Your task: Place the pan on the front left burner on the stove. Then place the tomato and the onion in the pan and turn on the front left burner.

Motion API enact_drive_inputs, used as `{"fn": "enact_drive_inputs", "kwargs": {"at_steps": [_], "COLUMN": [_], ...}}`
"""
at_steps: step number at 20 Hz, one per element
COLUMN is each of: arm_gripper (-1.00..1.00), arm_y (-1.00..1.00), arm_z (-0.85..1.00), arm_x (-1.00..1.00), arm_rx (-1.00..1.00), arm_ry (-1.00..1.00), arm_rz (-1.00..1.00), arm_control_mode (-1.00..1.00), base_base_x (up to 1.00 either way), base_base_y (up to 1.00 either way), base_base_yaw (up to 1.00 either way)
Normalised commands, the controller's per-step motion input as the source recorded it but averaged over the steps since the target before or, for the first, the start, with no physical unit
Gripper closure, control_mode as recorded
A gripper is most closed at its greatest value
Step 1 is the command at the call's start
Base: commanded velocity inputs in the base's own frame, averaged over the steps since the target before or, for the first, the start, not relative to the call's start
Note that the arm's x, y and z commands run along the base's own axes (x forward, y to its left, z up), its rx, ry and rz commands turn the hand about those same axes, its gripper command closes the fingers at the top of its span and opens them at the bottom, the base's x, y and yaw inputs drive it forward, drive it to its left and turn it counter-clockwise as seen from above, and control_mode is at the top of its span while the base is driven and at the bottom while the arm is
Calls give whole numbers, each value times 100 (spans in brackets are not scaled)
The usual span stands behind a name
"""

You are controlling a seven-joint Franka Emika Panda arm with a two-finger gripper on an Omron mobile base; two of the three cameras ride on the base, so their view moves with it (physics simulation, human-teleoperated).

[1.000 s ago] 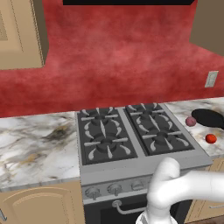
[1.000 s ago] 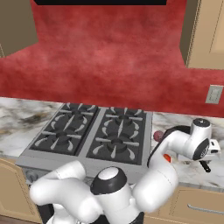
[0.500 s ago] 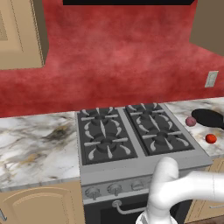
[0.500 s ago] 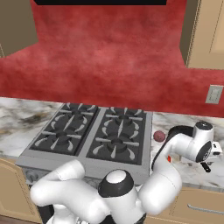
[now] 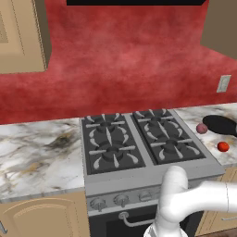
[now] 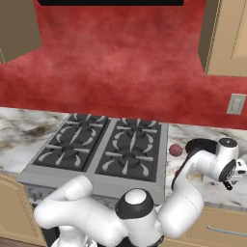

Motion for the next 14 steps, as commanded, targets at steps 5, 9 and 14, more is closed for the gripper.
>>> {"fn": "enact_drive_inputs", "kwargs": {"at_steps": [5,9,14], "arm_gripper": [-100,-100,-100], "arm_y": [-14,-15,-12], "arm_z": [-21,-21,-24], "arm_x": [11,12,10], "arm_rx": [0,0,0], "arm_ry": [1,1,2], "arm_rz": [0,0,0], "arm_control_mode": [-100,-100,-100], "base_base_x": [0,0,0], "base_base_y": [0,0,0], "base_base_yaw": [0,0,0]}}
